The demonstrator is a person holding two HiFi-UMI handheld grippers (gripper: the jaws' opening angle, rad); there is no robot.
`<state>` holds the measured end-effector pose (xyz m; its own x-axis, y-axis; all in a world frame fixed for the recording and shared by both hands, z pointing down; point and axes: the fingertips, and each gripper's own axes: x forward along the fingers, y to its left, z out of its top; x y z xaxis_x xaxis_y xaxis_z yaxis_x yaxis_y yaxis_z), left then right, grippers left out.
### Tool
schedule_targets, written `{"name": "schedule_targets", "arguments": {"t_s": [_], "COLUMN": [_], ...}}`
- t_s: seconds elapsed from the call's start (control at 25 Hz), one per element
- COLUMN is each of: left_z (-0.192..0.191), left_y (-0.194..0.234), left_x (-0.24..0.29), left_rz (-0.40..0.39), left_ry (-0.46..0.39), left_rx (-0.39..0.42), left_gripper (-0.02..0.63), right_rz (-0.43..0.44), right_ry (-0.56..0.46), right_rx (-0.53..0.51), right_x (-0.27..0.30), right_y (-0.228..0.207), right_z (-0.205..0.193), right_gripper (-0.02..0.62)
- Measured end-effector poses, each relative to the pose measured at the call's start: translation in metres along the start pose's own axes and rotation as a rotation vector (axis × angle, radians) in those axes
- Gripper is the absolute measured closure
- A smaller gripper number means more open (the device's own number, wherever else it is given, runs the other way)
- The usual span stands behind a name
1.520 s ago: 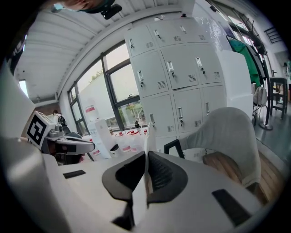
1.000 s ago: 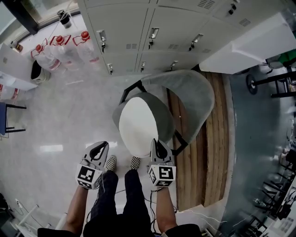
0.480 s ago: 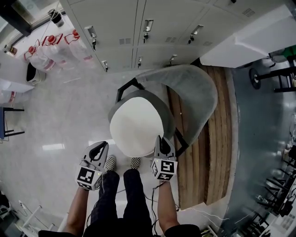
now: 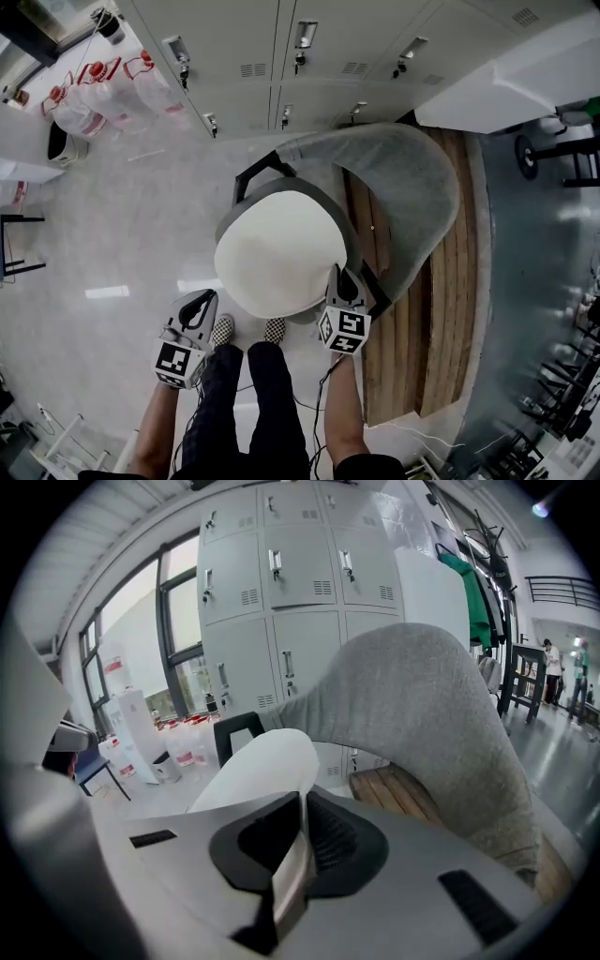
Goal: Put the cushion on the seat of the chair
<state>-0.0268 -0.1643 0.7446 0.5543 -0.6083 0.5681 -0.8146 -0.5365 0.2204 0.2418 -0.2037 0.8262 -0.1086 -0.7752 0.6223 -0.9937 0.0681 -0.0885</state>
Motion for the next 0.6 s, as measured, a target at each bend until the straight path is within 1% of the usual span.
{"name": "schedule_targets", "arguments": {"t_s": [0.2,0.36,0.6], "left_z": [-0.016,-0.027,-0.049], "left_y": [0.005,0.011,0.011], "left_x": [0.021,0.041,0.068], "left_rz": [-0.008,-0.012,-0.038], "left_ry": [0.006,0.011,0.029], "left_rx": [-0.004,0.011,0.022], "left_gripper": [0.578,0.578,0.578], "right_rz": [-0.018,-0.035,-0.04], "right_ry": [0.021,0.03,0.051], "right_rx": [0.015,0.036,0.028], "right_x": [0.018,0.032,0.055], "right_y": [-0.011,-0.022,-0.037], "right_z": [-0.024,-0.042,-0.065], "right_gripper": [0.555,0.555,0.555]}}
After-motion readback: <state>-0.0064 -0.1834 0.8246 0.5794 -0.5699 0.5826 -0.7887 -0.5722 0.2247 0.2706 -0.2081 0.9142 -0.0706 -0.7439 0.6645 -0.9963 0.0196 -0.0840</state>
